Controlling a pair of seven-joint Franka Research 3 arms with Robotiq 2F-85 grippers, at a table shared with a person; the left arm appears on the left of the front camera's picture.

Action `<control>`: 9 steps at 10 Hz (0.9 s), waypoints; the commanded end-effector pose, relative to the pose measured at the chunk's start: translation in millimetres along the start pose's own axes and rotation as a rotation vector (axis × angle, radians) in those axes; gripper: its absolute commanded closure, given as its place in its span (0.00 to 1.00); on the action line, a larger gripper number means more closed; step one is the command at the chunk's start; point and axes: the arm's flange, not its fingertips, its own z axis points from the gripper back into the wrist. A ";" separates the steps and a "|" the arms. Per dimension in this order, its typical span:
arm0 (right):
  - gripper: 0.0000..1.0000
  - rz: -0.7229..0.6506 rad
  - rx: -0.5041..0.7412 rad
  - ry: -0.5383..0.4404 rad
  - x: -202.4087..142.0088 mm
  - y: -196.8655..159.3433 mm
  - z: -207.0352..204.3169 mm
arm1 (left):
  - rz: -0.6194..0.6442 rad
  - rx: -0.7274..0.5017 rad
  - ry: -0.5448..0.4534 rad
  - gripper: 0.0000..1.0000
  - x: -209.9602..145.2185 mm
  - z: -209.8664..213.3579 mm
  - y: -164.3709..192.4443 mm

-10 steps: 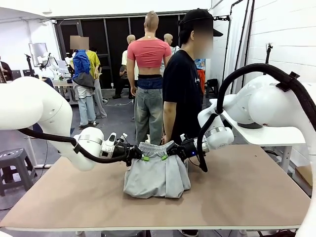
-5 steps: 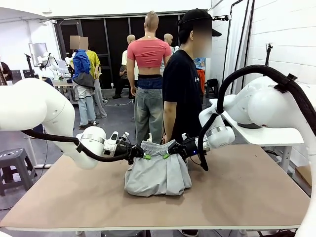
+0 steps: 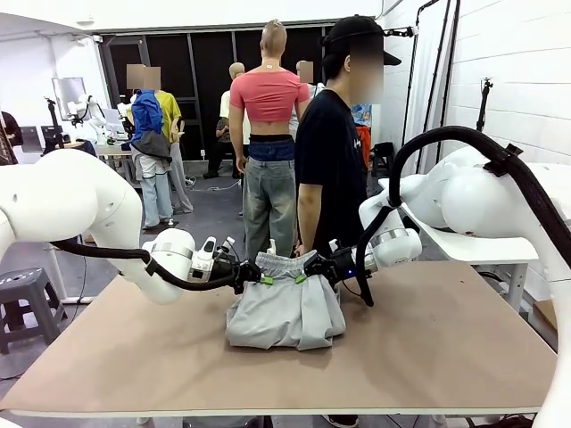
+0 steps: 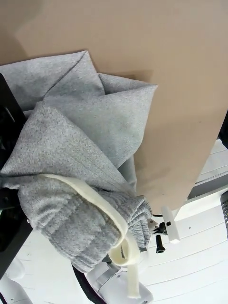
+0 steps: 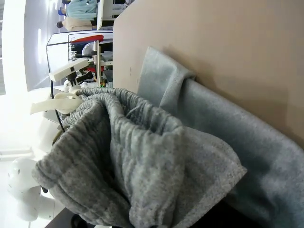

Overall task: Fold the training pants.
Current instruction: Fold the Training pants in half.

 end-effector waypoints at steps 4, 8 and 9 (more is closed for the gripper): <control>1.00 -0.060 -0.047 -0.064 24.2 -18.1 11.3 | 0.029 0.055 0.016 1.00 13.9 0.5 14.8; 0.35 -0.099 -0.043 -0.063 21.3 -15.8 18.2 | 0.050 0.058 0.010 0.33 12.0 5.4 15.9; 0.15 -0.099 -0.052 -0.079 20.4 -14.7 24.0 | 0.052 0.060 0.007 0.13 11.4 8.7 15.2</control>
